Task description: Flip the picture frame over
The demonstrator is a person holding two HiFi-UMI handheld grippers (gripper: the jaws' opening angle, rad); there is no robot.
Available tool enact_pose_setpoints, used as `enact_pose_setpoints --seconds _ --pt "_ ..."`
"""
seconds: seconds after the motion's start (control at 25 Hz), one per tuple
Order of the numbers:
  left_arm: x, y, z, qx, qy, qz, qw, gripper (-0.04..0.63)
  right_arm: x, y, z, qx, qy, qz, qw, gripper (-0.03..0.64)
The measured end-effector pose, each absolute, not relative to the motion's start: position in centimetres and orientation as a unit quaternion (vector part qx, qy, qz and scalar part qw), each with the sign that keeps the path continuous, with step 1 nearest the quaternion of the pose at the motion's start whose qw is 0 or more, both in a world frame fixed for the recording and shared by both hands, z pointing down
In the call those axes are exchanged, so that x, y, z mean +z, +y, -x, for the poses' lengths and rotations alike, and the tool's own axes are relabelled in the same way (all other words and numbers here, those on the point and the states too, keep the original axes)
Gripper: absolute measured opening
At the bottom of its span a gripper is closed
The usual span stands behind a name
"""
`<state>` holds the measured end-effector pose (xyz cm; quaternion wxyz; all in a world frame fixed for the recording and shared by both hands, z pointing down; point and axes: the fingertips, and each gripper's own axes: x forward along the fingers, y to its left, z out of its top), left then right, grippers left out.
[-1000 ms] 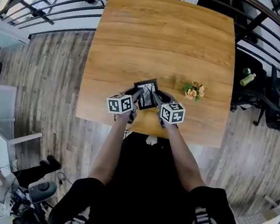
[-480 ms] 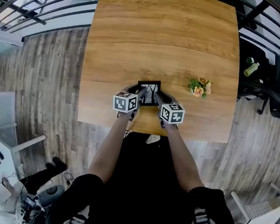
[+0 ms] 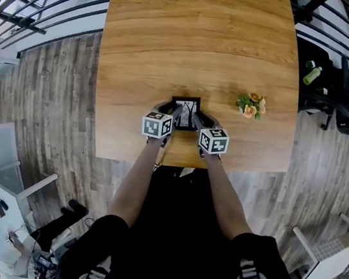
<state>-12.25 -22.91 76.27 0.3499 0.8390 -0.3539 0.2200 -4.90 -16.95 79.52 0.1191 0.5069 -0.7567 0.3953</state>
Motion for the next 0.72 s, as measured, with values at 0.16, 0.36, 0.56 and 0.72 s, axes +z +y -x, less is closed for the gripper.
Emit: enact_pose_setpoints --seconds 0.16,0.36,0.56,0.72 --pt "77.0 -23.4 12.3 0.222 -0.352 -0.838 0.353 0.166 79.9 -17.4 4.8 0.399 -0.749 -0.517 0.110 0.103" --pt "77.7 -23.8 12.5 0.227 -0.350 -0.836 0.358 0.167 80.1 -17.7 5.1 0.390 -0.742 -0.531 0.122 0.105" --pt "78.3 -24.3 12.5 0.228 -0.347 -0.834 0.363 0.169 80.3 -18.1 5.0 0.375 -0.739 -0.540 0.145 0.106" --pt "78.8 -24.4 12.5 0.233 -0.346 -0.832 0.365 0.172 80.7 -18.3 5.1 0.365 -0.735 -0.547 0.168 0.105"
